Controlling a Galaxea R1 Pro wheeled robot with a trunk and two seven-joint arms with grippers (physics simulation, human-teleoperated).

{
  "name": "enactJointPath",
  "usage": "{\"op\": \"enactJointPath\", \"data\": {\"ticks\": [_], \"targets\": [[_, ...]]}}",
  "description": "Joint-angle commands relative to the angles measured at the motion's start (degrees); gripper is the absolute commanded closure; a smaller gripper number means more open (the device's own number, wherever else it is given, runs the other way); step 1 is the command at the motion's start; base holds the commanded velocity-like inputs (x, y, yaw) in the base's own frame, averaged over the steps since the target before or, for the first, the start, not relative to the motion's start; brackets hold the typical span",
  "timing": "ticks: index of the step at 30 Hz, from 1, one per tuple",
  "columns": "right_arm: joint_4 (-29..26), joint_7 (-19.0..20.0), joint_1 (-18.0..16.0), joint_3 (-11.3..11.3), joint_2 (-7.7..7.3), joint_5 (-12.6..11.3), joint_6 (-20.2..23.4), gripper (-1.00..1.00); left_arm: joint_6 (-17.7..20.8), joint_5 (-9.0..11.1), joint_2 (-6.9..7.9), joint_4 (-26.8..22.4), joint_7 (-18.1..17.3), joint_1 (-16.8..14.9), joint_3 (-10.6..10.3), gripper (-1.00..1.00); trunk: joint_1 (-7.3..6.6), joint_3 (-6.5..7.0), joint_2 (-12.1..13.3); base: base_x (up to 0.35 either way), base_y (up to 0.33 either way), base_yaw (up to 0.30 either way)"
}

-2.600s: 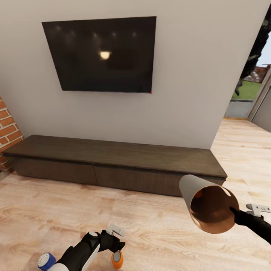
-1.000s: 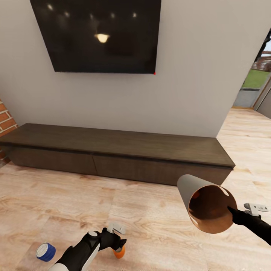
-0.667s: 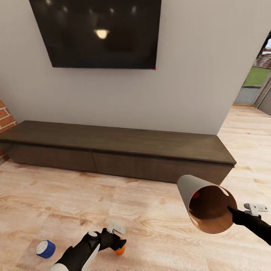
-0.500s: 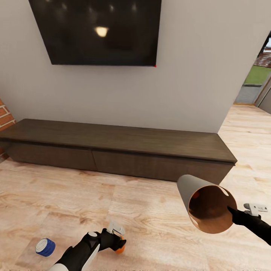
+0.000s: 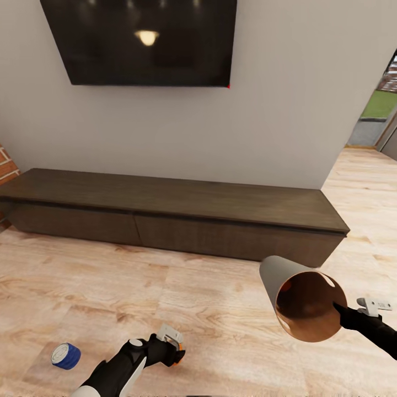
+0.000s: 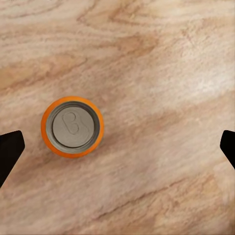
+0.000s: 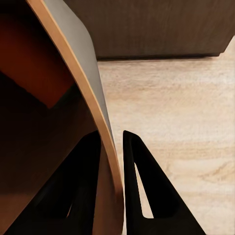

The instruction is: Put the three can of soda from the living room inside the tash can in the kitchen.

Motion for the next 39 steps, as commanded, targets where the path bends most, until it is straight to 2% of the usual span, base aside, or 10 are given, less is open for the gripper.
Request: {"op": "enactJointPath", "data": {"ticks": [1, 11, 15, 19, 26, 30, 33, 35, 39], "targets": [[-0.04, 0.20, -0.03, 0.02, 0.00, -0.74, 0.26, 1.00, -0.02, 0.00, 0.00, -0.04, 0.00, 0.00, 0.00, -1.00, -0.01, -0.09, 0.00, 0.000, 0.000, 0.000], [-0.11, 0.27, -0.03, 0.15, 0.01, -0.71, 0.18, 1.00, -0.08, 0.11, 0.07, -0.34, -0.06, 0.00, 0.17, -1.00, -0.01, -0.68, 0.00, 0.000, 0.000, 0.000], [-0.13, 0.25, -0.03, 0.13, 0.01, -0.71, 0.17, 1.00, -0.10, 0.24, 0.16, -0.34, -0.04, -0.06, 1.09, -1.00, -0.01, -0.71, 0.00, 0.000, 0.000, 0.000], [-0.13, 0.31, -0.03, 0.13, 0.01, -0.71, 0.15, 1.00, -0.24, 0.27, 0.87, -0.69, -0.01, -0.31, 3.07, -1.00, -0.01, -0.71, 0.00, 0.000, 0.000, 0.000], [-0.13, 0.32, -0.03, 0.18, 0.03, -0.78, 0.17, 1.00, 0.15, 0.27, 2.32, -2.95, 0.04, -0.63, 3.83, -1.00, -0.01, -0.72, 0.00, 0.000, 0.000, 0.000], [-0.13, 0.33, -0.03, 0.19, 0.02, -0.75, 0.13, 1.00, 1.77, 0.25, 2.51, -3.21, 0.11, -3.03, 3.94, -1.00, -0.01, -0.72, 0.00, 0.000, 0.000, 0.000], [-0.13, 0.33, -0.03, 0.19, 0.03, -0.77, 0.15, 1.00, 5.94, 0.26, 2.37, -2.84, 0.10, -6.41, 4.13, -1.00, -0.01, -0.72, 0.00, 0.000, 0.000, 0.000], [-0.13, 0.31, -0.03, 0.19, 0.04, -0.75, 0.16, 1.00, 6.99, 0.31, 2.31, -2.81, 0.08, -7.01, 4.18, -1.00, -0.01, -0.72, 0.00, 0.000, 0.000, 0.000], [-0.11, 0.09, -0.03, 0.20, 0.09, -0.72, 0.15, 1.00, 8.58, 1.95, 2.47, -2.58, -1.26, -7.93, 4.97, -1.00, -0.01, -0.72, 0.00, 0.000, 0.000, 0.000]]}}
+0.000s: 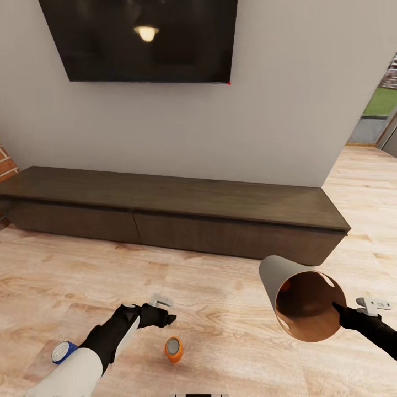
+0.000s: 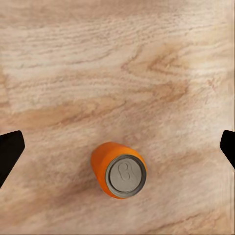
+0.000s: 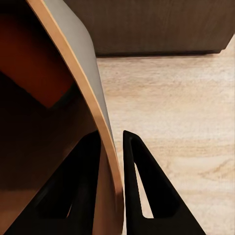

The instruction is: Put the three can of soda from the living room inside the tash can in the kitchen.

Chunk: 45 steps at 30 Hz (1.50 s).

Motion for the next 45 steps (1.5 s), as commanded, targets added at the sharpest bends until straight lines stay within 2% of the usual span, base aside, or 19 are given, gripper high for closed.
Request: {"op": "enactJointPath", "data": {"ticks": [1, 4, 9, 15, 24, 36, 42, 45], "targets": [[-0.04, 0.21, -0.02, 0.04, 0.00, -0.72, 0.26, 1.00, 0.10, 0.14, 0.02, 0.02, -0.19, -0.05, 0.05, -1.00, 0.00, 0.01, 0.00, 0.000, 0.000, 0.000], [-0.06, 0.20, -0.02, 0.08, 0.04, -0.72, 0.27, 1.00, 1.35, 0.44, 0.00, 0.06, -0.59, -0.24, 0.15, -1.00, 0.00, 0.01, 0.00, 0.000, 0.000, 0.000], [0.00, 0.20, -0.02, 0.53, 0.09, -0.72, 0.28, 1.00, 7.58, 0.96, -0.19, -0.35, -0.63, -0.55, 0.23, -1.00, 0.87, -0.71, -1.61, 0.000, 0.000, 0.000], [0.02, 0.28, -0.02, 0.68, 0.10, -0.72, 0.28, 1.00, 9.96, 1.03, -0.28, -0.07, -0.59, -1.69, 0.37, -1.00, 2.19, -1.79, -4.01, 0.000, 0.000, 0.000], [0.02, 0.44, -0.02, 0.73, 0.17, -0.72, 0.26, 1.00, 10.41, 1.11, -0.33, 0.01, -0.75, -2.02, 0.46, -1.00, 4.17, -3.41, -7.62, 0.000, 0.000, 0.000], [-0.04, 0.52, -0.02, 0.80, 0.27, -0.72, 0.25, 1.00, 10.03, 1.10, -0.42, 0.08, -0.72, -1.92, 0.34, -1.00, 4.17, -3.41, -7.62, 0.000, 0.000, 0.000], [-0.02, 0.54, -0.02, 0.80, 0.58, -0.72, -0.46, 1.00, 9.79, 1.15, -0.44, 0.05, -0.77, -1.92, 0.32, -1.00, 5.48, -4.48, -10.03, 0.000, 0.000, 0.000], [0.01, 0.54, -0.02, 0.80, 0.88, -0.72, -0.69, 1.00, 9.62, 1.15, -0.45, 0.02, -0.81, -1.91, 0.31, -1.00, 5.56, -5.15, -10.07, 0.000, 0.000, 0.000]]}}
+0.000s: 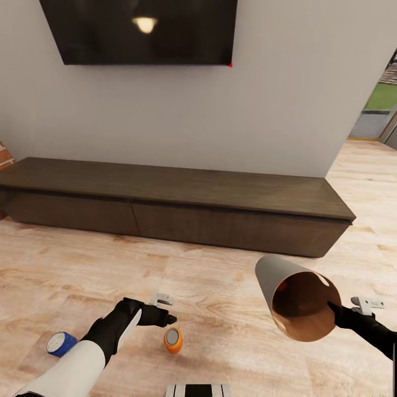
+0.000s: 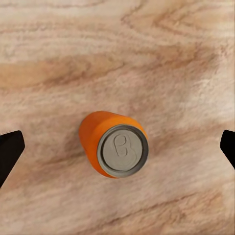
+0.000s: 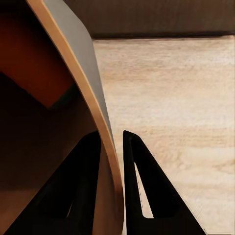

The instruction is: Put the three can of soda from the living room inside the tash can in the kitchen.

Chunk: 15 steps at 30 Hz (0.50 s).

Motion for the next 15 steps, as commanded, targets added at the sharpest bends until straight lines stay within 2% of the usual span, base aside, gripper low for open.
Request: {"op": "enactJointPath", "data": {"ticks": [1, 12, 15], "targets": [[-0.05, 0.20, -0.04, 0.00, 0.06, -0.79, 0.19, 1.00, -0.02, 0.01, 0.02, 0.00, -0.01, 0.00, 0.00, -1.00, 0.02, -0.22, -0.02, 0.000, 0.000, 0.000], [-0.44, 0.24, -0.04, 0.08, 0.28, -0.71, 0.07, 1.00, -0.48, 0.06, 0.02, -0.01, 0.02, 0.00, -0.08, -1.00, 0.30, -2.66, -0.17, 0.000, 0.000, 0.000], [-0.91, 0.15, -0.04, 1.07, 0.21, -0.71, 0.18, 1.00, -0.59, 0.08, 0.04, -0.01, 0.03, 0.00, -0.08, -1.00, 0.38, -3.32, -0.21, 0.000, 0.000, 0.000]]}}
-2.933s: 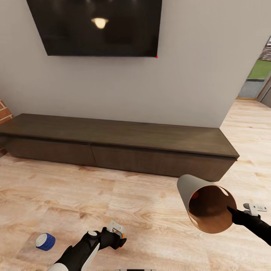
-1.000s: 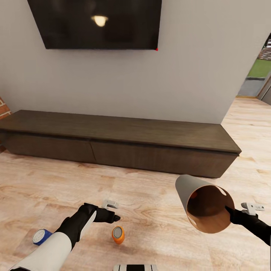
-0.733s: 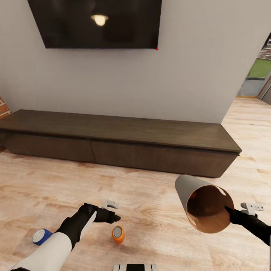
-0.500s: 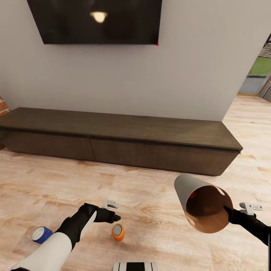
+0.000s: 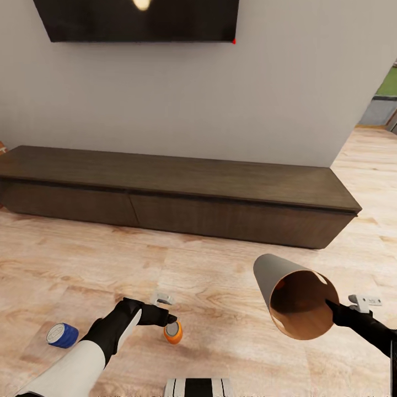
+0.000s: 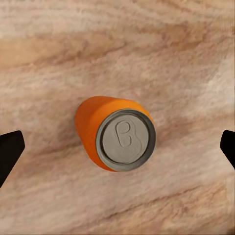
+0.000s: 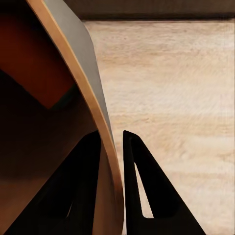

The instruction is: Put the three can of soda from the living room inside the tash can in the kitchen.

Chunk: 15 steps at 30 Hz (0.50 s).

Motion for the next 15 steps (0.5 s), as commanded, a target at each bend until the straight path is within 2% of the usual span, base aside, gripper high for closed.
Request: {"op": "enactJointPath", "data": {"ticks": [1, 5, 7, 15], "targets": [[-0.43, 0.22, -0.04, 0.36, -0.05, -0.63, 0.27, 1.00, -0.07, 0.01, -0.01, -0.01, 0.00, 0.00, 0.01, -1.00, -0.01, 0.00, -0.01, 0.000, 0.000, 0.000], [-7.62, 0.38, -0.04, 1.63, 0.02, -0.83, 2.33, 1.00, -0.59, 0.00, -0.02, -0.01, 0.00, 0.00, 0.00, -1.00, -0.01, 0.00, -0.01, 0.000, 0.000, 0.000], [-9.47, 0.43, -0.04, 1.88, 0.00, -0.91, 4.07, 1.00, -0.66, -0.01, -0.03, 0.01, 0.00, 0.00, 0.00, -1.00, 0.04, -0.44, -0.03, 0.000, 0.000, 0.000], [-11.37, 3.10, -0.04, 2.10, -0.19, -0.74, 6.26, 1.00, -0.75, -0.06, -0.04, 0.02, -0.01, 0.00, -0.09, -1.00, 0.25, -2.22, -0.14, 0.000, 0.000, 0.000]]}}
